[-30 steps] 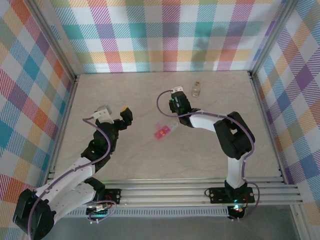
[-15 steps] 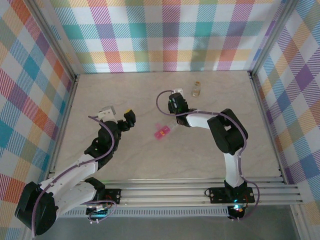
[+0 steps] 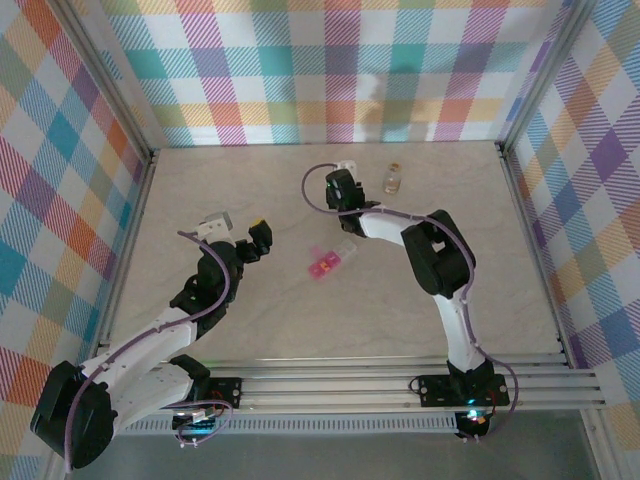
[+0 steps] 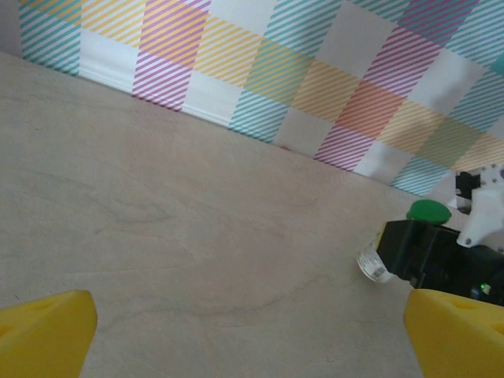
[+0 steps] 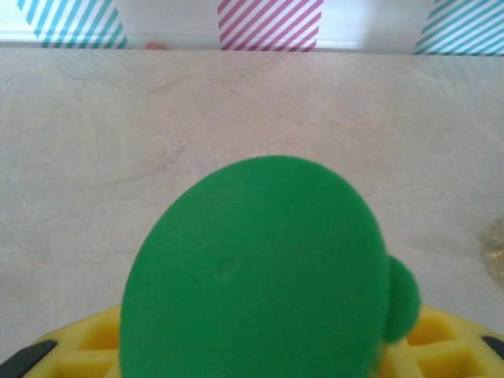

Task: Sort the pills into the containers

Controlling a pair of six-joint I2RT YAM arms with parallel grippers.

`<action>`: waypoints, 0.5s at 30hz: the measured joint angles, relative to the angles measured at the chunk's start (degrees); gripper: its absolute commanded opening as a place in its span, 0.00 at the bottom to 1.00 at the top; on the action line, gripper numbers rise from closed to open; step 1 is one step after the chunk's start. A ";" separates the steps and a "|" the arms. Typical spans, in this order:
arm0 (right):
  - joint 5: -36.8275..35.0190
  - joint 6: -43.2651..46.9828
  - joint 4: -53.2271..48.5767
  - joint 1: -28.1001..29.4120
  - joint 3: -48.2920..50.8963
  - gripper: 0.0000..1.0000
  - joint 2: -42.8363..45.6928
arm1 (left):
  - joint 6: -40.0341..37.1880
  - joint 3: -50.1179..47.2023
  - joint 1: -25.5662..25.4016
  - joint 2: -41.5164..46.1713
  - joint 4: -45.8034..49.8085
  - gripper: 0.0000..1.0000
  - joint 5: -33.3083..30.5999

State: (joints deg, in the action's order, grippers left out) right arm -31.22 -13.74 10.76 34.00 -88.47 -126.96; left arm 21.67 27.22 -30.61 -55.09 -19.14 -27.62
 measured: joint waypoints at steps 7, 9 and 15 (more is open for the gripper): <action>-0.02 -0.11 -6.23 -0.85 -9.86 0.52 -5.27 | 0.00 0.00 0.00 -0.20 -0.04 1.00 0.13; 0.22 -0.24 -8.17 -1.09 -12.22 0.55 -6.34 | 0.00 0.00 0.00 -0.57 -0.02 1.00 0.15; 1.29 -0.42 -11.74 -1.70 -14.80 0.59 -7.28 | 0.00 0.00 0.00 -0.94 -0.02 1.00 0.15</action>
State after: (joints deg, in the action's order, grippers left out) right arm -29.93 -14.15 -0.97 32.29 -103.26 -134.23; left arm 21.67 27.22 -30.61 -56.03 -19.16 -27.46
